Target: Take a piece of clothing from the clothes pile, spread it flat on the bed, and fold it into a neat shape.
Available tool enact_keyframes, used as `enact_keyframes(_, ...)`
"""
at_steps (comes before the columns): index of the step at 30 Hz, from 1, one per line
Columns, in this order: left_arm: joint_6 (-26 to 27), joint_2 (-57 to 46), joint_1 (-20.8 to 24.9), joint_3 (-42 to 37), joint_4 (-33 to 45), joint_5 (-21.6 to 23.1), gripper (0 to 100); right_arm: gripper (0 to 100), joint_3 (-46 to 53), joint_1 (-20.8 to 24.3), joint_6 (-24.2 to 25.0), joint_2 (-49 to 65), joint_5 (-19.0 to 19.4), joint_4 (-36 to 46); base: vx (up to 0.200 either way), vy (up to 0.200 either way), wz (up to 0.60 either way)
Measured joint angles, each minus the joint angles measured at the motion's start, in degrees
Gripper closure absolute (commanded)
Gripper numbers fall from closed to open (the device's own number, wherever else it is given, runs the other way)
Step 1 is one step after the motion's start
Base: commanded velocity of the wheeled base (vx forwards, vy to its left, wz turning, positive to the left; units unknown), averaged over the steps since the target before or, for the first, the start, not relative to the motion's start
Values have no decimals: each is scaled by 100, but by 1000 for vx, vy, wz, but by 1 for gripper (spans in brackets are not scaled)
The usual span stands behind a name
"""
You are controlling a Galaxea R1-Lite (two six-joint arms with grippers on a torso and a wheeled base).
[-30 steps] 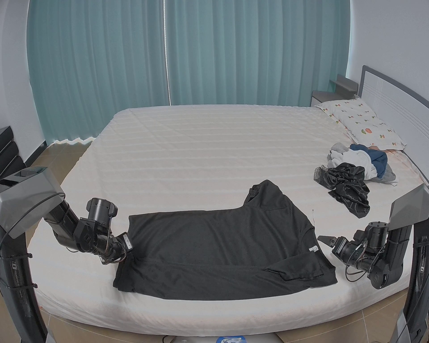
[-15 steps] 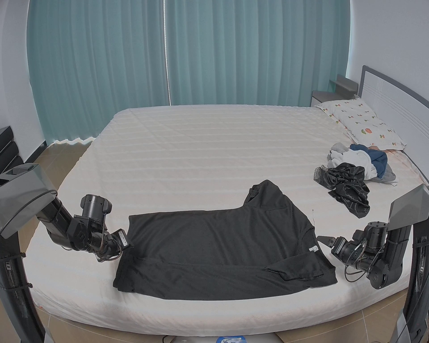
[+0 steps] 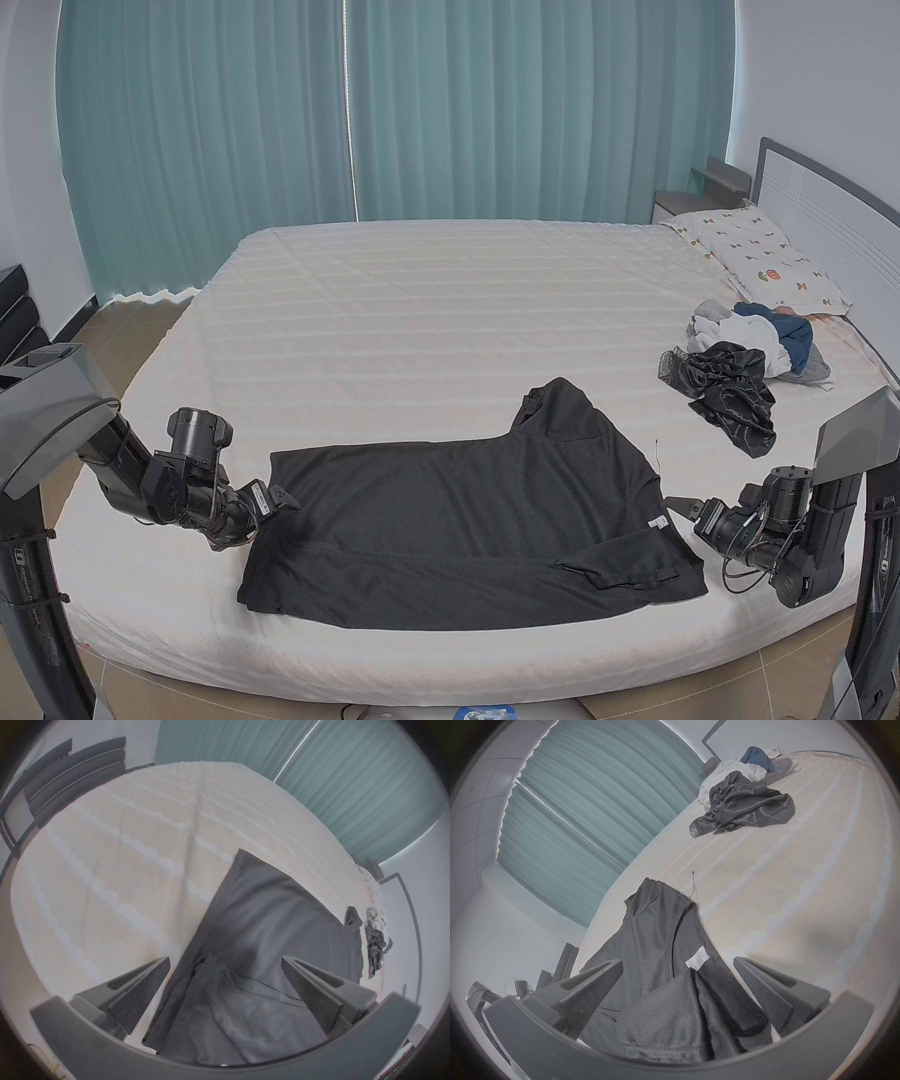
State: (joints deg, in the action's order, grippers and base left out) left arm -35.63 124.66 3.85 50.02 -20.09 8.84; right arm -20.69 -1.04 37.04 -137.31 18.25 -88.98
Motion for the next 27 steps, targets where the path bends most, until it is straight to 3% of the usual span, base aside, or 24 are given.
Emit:
enact_keyframes(8,57,251,149,141,-22,-72,0,0,11,35,5,-30,0,0,0,0,0)
enact_keyframes(9,61,268,155,149,-13,-77,100,0,11,35,2,-33,0,0,0,0,0)
enact_keyframes(14,112,327,171,141,-2,-197,100,0,11,44,-1,-41,0,0,0,0,0)
enact_keyframes(20,139,329,171,65,9,-740,100,0,13,40,-1,-48,2,0,0,0,0)
enact_keyframes(27,197,199,162,-66,-7,-886,100,0,5,44,0,-50,4,0,0,0,0)
